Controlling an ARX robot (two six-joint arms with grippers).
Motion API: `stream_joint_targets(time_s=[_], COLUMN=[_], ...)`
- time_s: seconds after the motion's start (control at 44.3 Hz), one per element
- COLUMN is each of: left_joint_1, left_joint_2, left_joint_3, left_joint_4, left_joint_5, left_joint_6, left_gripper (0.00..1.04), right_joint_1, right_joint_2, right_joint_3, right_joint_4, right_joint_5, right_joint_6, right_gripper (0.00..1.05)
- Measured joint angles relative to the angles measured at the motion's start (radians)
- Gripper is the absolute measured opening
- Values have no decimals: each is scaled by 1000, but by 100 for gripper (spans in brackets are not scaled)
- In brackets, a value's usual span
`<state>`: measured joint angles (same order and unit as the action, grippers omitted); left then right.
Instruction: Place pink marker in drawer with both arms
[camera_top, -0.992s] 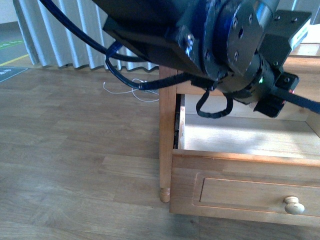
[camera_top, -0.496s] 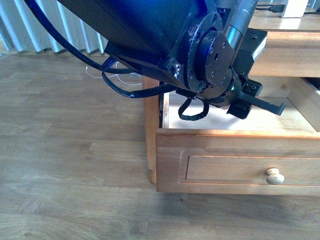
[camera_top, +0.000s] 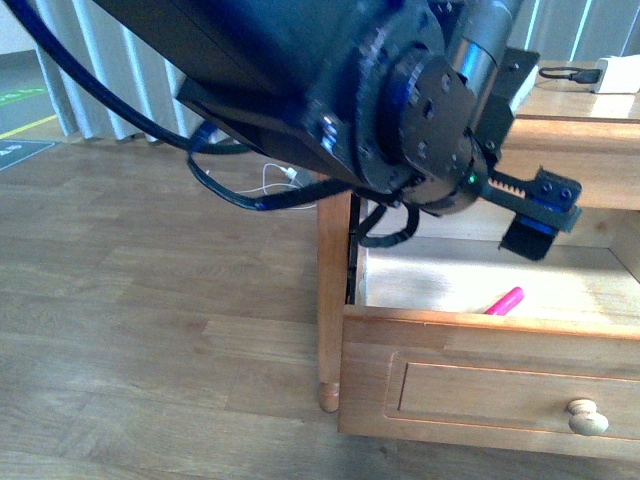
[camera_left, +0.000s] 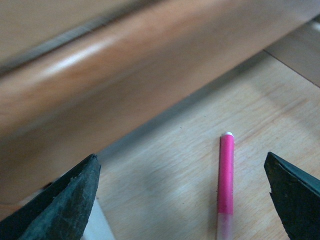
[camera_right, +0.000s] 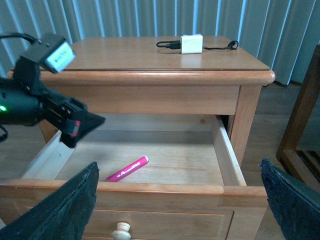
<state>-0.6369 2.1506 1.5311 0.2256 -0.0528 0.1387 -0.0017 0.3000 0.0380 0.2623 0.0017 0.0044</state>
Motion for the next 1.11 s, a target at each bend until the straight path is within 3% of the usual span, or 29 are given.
stream_joint_targets(time_s=[0.338, 0.699, 1.105], left_joint_1=[68, 190, 323], left_joint_2=[-236, -660, -1200], left_joint_3=[-204, -597, -1028], left_joint_4=[98, 193, 77], left_joint_5=[-51, -94, -157], left_joint_6=[-7, -31, -132], left_gripper=[99, 99, 99], right_joint_1=[0, 0, 0], right_joint_2=[0, 0, 0], right_joint_3=[0, 0, 0], right_joint_4=[0, 0, 0], right_joint_5=[0, 0, 0], right_joint_6=[0, 0, 0], right_gripper=[96, 96, 96])
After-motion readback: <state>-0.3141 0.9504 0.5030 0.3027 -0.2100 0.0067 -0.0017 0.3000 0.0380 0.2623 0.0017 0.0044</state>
